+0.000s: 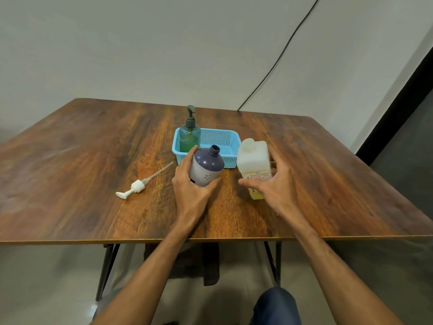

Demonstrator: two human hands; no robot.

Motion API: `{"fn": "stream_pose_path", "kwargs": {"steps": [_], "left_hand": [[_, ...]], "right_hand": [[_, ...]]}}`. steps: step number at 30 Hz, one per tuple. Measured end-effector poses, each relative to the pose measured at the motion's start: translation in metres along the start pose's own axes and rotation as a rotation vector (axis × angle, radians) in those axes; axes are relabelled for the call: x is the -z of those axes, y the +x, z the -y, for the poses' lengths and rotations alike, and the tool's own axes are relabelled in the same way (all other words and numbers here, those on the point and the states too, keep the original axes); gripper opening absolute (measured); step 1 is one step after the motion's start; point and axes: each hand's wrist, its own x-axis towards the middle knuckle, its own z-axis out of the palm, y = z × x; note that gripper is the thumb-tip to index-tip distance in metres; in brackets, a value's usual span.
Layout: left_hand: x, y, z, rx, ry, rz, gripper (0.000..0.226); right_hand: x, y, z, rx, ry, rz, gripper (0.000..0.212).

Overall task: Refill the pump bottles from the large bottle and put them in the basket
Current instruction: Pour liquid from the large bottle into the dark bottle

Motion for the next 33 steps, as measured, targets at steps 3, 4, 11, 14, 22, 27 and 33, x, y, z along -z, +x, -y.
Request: {"fn": "stream_pose_path", "kwargs": {"steps": [3,4,11,14,22,27,33], "left_hand": [[0.001,0.002,0.006,0.006,0.033,-0.045,0.091],[0.002,0.002,0.008,0.01,0.039,-0.055,0.091],[0.001,0.004,0.015,0.012,0.054,-0.082,0.09],[0.001,0.005,0.017,-0.011,0.082,-0.088,0.089],[0.001,0.005,0.016,-0.033,0.109,-0.101,0.088],[0.002,0.004,0.015,-0.037,0.116,-0.1,0.086],[0.002,0.005,0.014,-0.048,0.119,-0.097,0.086]], "right_hand": [[-0.001,0.012,0.0,0.066,-0.165,0.025,0.105],[-0.001,0.015,0.002,0.089,-0.222,0.037,0.106],[-0.008,0.034,0.023,0.194,-0.538,0.098,0.107],[-0.009,0.037,0.03,0.208,-0.648,0.091,0.106],[-0.004,0.037,0.05,0.255,-0.828,0.096,0.097],[-0.002,0.037,0.055,0.277,-0.888,0.08,0.093],[0.001,0.039,0.059,0.294,-0.95,0.094,0.095]]}}
